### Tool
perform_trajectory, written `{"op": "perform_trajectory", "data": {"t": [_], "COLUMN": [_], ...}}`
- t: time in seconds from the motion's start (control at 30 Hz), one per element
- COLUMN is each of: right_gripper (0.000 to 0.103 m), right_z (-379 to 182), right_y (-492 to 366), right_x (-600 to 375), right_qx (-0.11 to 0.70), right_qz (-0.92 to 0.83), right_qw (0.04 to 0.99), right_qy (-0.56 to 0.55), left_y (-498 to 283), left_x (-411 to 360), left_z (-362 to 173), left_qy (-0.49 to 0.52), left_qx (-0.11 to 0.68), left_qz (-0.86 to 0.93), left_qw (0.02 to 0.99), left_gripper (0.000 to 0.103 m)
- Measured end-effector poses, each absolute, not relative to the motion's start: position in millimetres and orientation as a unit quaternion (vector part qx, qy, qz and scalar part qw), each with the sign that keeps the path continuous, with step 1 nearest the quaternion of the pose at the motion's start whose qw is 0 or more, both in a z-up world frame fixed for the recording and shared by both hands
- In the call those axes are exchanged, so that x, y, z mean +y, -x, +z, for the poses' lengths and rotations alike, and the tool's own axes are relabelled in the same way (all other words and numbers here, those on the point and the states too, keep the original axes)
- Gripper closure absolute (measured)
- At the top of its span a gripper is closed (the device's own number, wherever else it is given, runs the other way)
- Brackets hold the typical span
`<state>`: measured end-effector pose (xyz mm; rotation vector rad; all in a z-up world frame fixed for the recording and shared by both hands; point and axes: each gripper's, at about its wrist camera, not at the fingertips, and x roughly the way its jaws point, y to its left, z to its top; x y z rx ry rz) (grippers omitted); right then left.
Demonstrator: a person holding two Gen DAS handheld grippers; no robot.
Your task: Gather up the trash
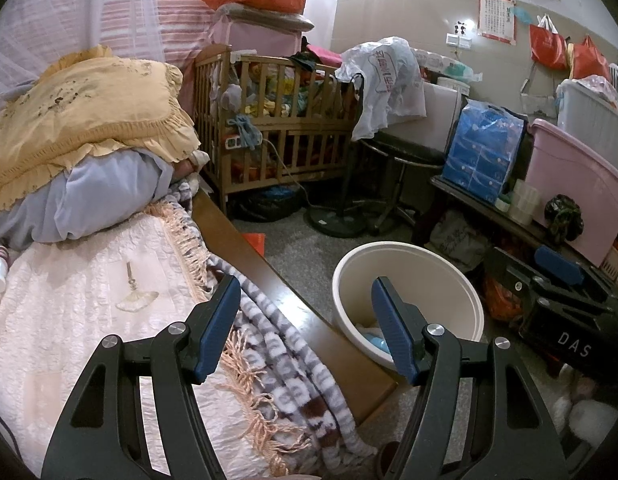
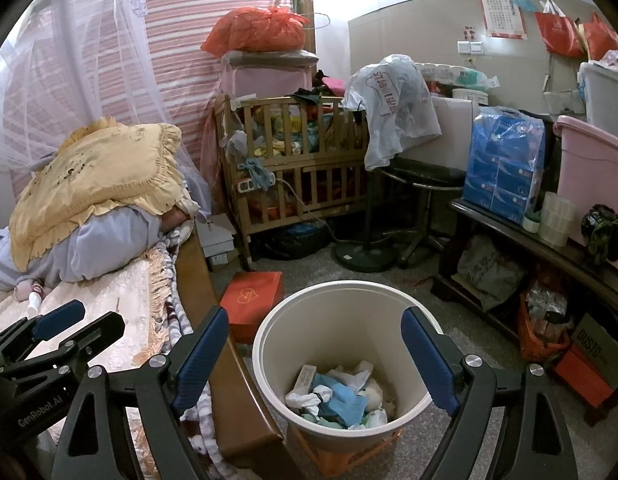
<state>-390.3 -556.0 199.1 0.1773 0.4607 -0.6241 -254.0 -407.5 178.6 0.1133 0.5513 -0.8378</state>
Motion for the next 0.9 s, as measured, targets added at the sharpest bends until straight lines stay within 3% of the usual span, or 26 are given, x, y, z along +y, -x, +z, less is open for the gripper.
{"op": "perform_trajectory", "data": {"t": [0.9], "right_gripper": [0.015], "right_z": [192.8], "right_y": [393.7], "right_x": [-556.0], "right_qx": [0.231], "right_qz": [-0.302], "right_qw": [0.921], "right_qy": [-0.085], "left_y": [257.3], "left_x": [-409.4], "left_z": [173.7], "left_qy": [-0.05], "left_qx": [0.272], "left_qz": [-0.404], "left_qw": [0.872], "left_gripper": [0.036]}}
